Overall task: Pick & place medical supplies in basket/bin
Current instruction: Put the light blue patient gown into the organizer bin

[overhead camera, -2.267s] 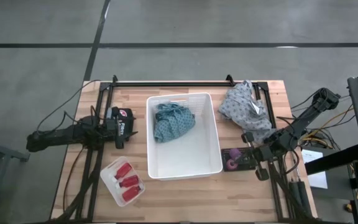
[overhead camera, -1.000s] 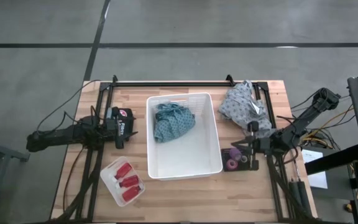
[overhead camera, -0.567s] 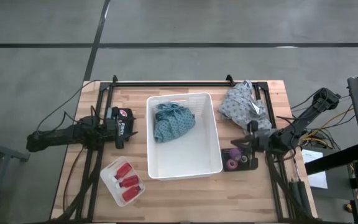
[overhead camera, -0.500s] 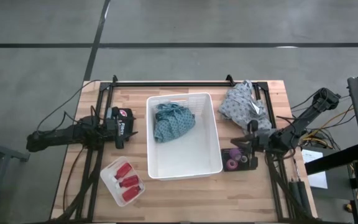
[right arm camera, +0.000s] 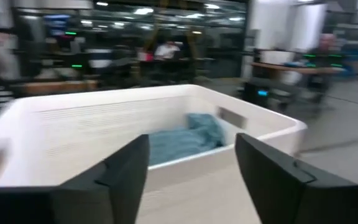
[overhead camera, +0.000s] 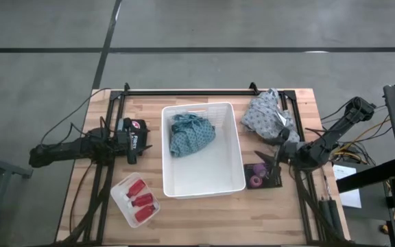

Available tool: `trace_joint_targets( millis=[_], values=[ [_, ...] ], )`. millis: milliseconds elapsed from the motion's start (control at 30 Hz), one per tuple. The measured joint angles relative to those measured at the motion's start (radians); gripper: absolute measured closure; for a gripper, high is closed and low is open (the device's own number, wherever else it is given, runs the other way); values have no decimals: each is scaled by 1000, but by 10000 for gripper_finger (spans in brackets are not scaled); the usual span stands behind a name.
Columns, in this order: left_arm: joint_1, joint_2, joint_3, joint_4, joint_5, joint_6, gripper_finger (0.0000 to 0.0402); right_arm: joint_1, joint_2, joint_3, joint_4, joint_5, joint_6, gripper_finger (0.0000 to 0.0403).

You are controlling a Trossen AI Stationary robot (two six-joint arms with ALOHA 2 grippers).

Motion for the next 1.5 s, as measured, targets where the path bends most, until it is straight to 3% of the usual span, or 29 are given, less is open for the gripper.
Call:
trace_joint_targets(
  millis=[233, 400, 600, 700, 933, 1300, 1500],
  values=[
    [0, 0, 0, 0, 0, 0, 103, 0, 6, 0, 0, 239, -17, 95],
    [0, 0, 0, 0, 0, -1, 103, 1, 6, 0, 1, 328, -84, 58],
    [0, 0, 0, 0, 0, -1, 103, 1, 14, 2, 6, 264, -276, 60],
    [0, 0, 0, 0, 0, -2, 103, 1, 36, 39, 8, 218, -297, 68],
    [0, 0, -1, 0, 0, -2, 103, 0, 117, 203, 8, 221, -300, 76],
    [0, 0, -1, 0, 0, -2, 103, 1, 234, 386, -92, 428, -191, 76],
    [0, 0, -1, 0, 0, -1, 103, -13, 282, 460, -92, 259, -165, 76]
  ],
)
